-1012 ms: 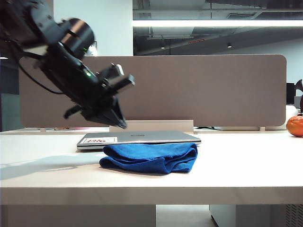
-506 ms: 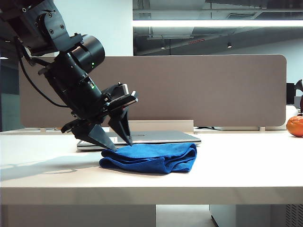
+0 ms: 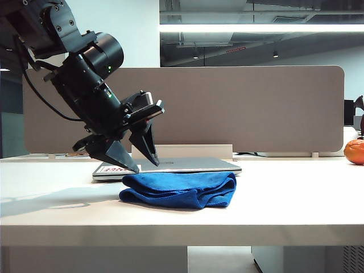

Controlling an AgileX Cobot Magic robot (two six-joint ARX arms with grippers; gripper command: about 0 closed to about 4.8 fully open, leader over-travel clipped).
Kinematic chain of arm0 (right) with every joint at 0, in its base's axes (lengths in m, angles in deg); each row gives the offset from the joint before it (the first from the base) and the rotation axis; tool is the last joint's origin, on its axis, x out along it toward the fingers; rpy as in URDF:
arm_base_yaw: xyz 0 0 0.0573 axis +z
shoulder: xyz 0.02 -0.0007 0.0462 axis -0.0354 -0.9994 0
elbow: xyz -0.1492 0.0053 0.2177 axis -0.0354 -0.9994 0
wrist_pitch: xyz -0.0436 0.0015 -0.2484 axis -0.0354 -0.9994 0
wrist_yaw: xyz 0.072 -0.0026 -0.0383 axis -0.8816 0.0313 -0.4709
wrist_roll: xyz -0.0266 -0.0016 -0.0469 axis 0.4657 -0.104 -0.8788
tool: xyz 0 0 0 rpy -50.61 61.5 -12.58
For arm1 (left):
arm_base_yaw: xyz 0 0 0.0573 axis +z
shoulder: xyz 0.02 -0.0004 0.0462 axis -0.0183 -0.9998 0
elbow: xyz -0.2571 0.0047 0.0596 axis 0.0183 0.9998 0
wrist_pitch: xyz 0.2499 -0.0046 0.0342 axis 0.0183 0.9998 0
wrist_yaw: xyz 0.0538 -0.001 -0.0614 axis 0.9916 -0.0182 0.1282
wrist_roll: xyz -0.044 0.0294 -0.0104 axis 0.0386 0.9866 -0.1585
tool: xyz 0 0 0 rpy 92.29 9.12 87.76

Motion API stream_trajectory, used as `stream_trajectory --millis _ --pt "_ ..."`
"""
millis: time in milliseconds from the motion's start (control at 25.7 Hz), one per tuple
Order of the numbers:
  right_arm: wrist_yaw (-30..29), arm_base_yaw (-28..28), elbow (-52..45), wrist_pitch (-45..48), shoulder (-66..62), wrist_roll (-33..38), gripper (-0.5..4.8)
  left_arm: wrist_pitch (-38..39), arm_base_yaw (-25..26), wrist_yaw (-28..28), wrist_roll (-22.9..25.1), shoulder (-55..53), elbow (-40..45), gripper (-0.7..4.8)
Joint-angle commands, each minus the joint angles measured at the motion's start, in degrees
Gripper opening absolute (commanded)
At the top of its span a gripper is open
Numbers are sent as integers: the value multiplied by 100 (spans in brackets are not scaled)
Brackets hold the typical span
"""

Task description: Pick up the blue rag and put it over the laptop.

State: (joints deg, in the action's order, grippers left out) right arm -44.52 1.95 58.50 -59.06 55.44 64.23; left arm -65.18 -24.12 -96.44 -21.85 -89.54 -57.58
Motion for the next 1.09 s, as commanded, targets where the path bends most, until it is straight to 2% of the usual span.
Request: stream_trajectory --millis 39,117,234,311,467,545,1012,1090 --pt "-4 -2 -24 61 13 0 23 -26 -7 2 7 81 -26 216" --pt "-4 0 -24 61 13 0 23 -17 -7 39 7 77 -24 216" --pt "-4 -2 -24 59 13 0 23 120 -7 -560 -48 286 -28 216" --pt "-2 -2 -22 61 13 -2 23 122 -9 -638 -35 439 -28 216" --pt "37 -2 -22 57 13 0 23 48 -4 260 -13 527 -24 216" --pt "37 -2 -24 57 13 0 23 76 -7 514 -9 494 -22 216" --pt "35 -2 -24 46 13 0 23 116 -11 581 7 153 -22 219" --pt "35 -2 -22 46 13 0 23 168 -11 538 7 9 -22 274"
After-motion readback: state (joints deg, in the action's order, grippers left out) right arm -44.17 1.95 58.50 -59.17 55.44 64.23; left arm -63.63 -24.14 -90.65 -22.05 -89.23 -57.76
